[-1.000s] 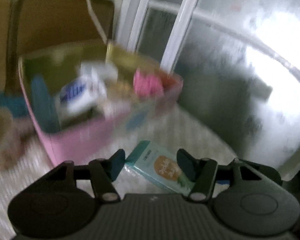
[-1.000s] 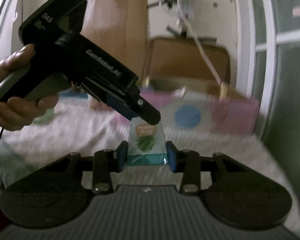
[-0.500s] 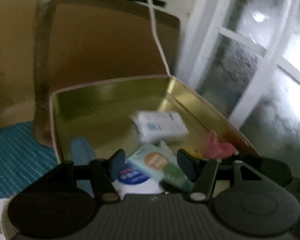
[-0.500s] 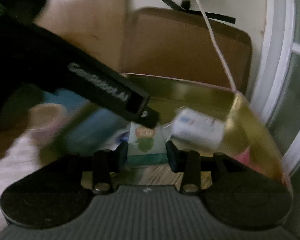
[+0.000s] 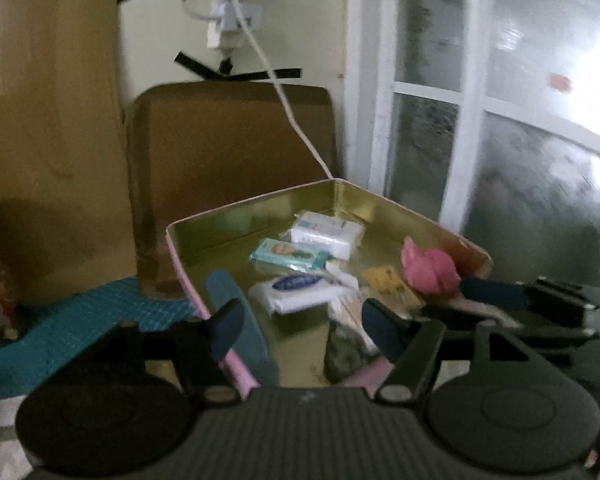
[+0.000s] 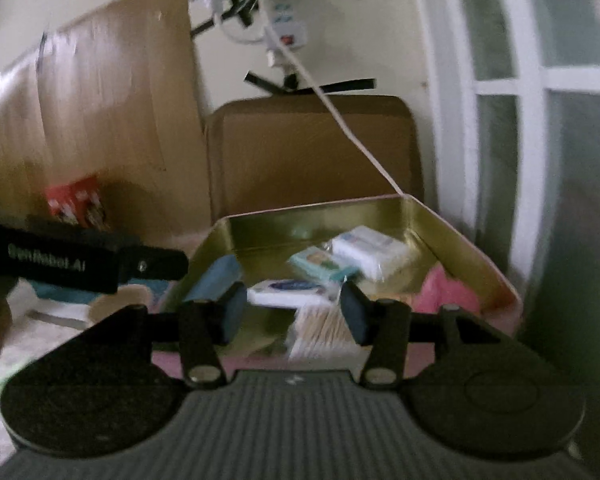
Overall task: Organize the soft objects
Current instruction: 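Carry the teal box with the right gripper into the tin and release, then reach the right gripper to the light green cloth and grasp it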
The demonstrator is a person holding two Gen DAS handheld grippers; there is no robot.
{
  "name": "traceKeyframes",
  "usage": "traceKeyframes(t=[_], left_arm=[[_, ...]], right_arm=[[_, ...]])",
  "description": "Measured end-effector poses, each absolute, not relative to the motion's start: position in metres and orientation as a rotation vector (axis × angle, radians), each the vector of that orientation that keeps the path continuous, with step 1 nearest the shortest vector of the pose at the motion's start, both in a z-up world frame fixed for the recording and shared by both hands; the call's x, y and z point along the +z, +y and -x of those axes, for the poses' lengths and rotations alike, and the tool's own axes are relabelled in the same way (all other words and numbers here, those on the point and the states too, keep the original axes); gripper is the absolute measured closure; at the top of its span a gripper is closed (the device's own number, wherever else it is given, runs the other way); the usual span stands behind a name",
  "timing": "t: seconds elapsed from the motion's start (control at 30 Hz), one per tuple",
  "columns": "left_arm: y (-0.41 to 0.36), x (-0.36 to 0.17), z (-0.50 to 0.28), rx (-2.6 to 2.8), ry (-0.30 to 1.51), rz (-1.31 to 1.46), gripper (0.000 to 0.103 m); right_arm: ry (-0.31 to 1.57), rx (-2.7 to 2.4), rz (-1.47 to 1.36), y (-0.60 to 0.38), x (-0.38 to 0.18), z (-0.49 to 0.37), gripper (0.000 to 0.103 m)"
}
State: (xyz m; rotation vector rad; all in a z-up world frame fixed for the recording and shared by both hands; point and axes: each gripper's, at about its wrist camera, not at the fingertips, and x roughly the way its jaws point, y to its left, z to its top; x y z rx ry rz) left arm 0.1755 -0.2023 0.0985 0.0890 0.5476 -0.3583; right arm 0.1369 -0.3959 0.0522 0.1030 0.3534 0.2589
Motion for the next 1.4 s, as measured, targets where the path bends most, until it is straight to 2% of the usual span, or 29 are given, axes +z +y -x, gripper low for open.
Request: traceKeyframes(t=[0.07,0.13,0.23,0.73,1.4], left_arm=[[-0.201,0.097,-0.150,-0.349,0.530,-0.106,0.023],[-0.198,0.094,-0.129,-0.334,0.517,-0.121,0.016],[-0.190,0.090,-0.105,-0.326,0.516,-0.115,0.012],[-0.133,0.052,-0.039,-0.273,0.541,-0.084,0.010],[-0.034,0.033,-0.023,-0.104,0.537,-0.050,0.008]], right_arm=[[0.335,0.240,-0.154,-0.392,0.048,-0.113,0.045],[0.318,0.215,-0.207,-0.386,0.044,-0.085,0.041],[0.309,0.194,-0.300,-0.376,0.040,-0.059,0.039],[0.341,0.204,-0.352,-0.314,0.021,0.005,0.038],[0.412,0.383,-0.239,-0.232,0.016,-0.006,0.037]])
